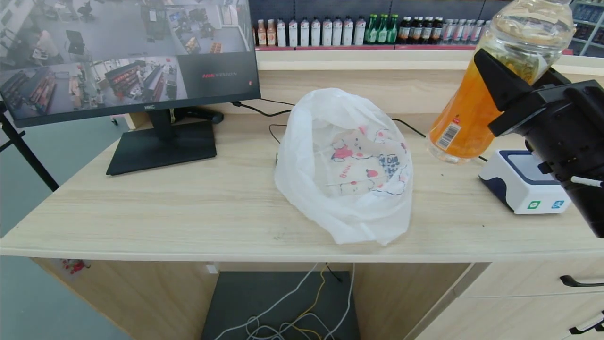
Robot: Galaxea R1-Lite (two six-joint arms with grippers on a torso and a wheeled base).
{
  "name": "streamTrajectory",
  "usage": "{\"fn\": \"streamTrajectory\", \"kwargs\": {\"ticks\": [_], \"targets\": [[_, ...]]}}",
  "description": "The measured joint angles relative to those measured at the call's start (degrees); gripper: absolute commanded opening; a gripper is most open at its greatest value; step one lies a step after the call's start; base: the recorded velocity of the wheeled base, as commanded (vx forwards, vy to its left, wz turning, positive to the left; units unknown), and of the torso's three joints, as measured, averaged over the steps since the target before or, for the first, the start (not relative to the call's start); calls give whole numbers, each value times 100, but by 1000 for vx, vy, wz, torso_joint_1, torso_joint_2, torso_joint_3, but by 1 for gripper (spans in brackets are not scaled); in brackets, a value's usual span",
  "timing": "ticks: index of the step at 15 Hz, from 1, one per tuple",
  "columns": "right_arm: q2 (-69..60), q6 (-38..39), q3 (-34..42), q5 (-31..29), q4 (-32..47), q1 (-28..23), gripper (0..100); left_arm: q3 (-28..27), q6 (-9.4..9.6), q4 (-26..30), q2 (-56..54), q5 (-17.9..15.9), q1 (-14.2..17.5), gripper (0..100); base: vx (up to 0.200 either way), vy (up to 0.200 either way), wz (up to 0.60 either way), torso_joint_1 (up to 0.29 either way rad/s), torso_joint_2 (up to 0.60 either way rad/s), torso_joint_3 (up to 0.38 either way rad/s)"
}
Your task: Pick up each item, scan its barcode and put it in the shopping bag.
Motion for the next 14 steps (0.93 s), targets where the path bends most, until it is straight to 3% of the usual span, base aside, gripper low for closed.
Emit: {"fn": "streamTrajectory", "kwargs": {"ticks": [8, 14], "targets": [[113, 0, -161, 41, 9, 9, 0, 0, -11, -2, 0, 2, -4, 100, 0, 0, 0, 0, 0, 0], [728, 0, -973, 44, -2, 239, 0, 0, -11, -5, 0, 0, 5, 100, 0, 0, 0, 0, 0, 0]]}}
